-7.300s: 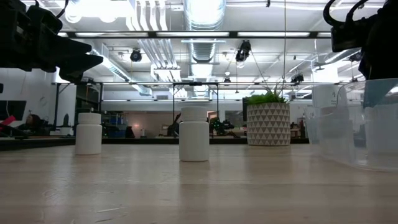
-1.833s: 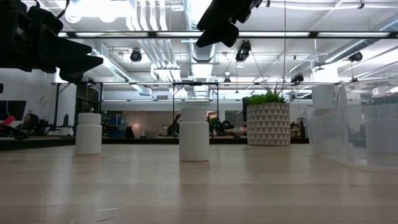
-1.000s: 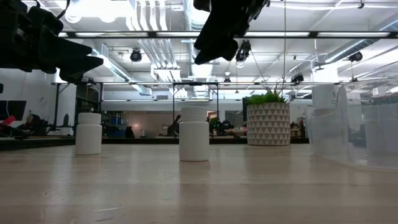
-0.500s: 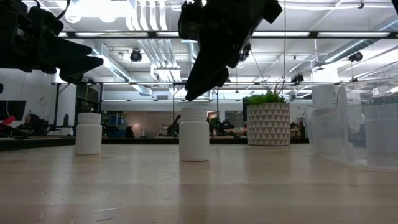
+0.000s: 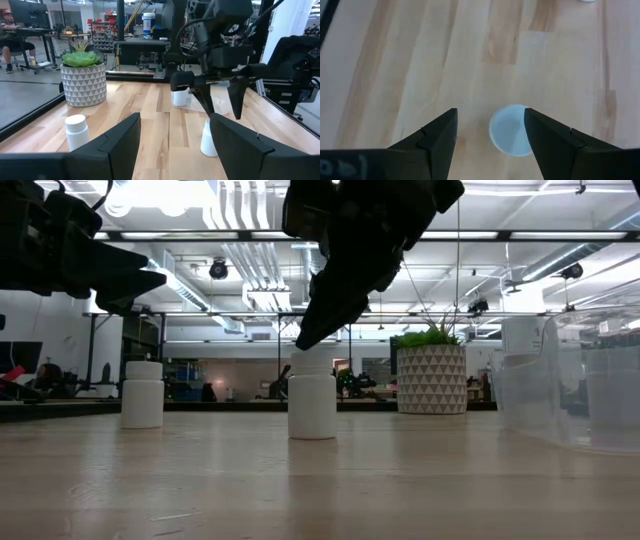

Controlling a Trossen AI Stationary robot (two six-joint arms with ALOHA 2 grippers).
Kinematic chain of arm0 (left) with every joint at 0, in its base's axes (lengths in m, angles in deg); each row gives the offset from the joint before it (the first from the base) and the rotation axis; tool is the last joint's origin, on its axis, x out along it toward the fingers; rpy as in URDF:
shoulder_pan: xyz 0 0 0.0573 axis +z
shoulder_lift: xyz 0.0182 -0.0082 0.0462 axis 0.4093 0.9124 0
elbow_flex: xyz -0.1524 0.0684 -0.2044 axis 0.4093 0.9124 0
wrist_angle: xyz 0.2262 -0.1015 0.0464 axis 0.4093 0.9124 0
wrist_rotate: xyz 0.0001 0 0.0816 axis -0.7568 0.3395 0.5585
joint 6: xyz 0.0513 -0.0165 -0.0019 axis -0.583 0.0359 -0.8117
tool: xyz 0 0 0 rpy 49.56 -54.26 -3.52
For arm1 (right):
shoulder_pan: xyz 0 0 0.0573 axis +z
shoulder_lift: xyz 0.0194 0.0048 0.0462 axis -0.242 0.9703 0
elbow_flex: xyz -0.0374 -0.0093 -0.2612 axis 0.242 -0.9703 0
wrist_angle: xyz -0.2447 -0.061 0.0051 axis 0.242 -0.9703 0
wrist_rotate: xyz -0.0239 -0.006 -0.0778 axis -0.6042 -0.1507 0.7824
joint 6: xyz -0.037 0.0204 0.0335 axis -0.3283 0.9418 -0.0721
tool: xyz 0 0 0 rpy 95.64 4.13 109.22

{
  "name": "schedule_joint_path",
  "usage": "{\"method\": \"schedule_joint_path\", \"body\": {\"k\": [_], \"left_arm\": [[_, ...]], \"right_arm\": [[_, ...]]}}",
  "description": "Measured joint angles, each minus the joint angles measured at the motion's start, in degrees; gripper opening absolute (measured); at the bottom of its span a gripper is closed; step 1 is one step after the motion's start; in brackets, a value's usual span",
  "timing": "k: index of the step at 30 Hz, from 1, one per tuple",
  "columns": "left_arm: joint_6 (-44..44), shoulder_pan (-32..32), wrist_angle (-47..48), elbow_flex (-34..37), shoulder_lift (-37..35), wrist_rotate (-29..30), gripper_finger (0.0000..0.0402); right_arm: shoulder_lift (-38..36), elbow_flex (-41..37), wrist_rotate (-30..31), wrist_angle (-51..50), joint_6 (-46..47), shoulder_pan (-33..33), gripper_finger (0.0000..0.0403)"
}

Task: Pick and place pill bottles into a basket
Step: Put the white medicine bottle into the transparent bin

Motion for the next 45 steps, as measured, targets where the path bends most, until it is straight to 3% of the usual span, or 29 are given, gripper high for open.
{"method": "schedule_joint_path", "body": {"k": [18, 45], "left_arm": [[0.0, 0.0, 0.0, 0.0, 0.0, 0.0, 0.0222], [0.0, 0.0, 0.0, 0.0, 0.0, 0.0, 0.0222]], "right_arm": [[0.1, 0.0, 4.1, 0.1, -2.6, -0.3, 0.0219], [0.0, -1.1, 4.3, 0.1, -3.9, -0.5, 0.0219]]}}
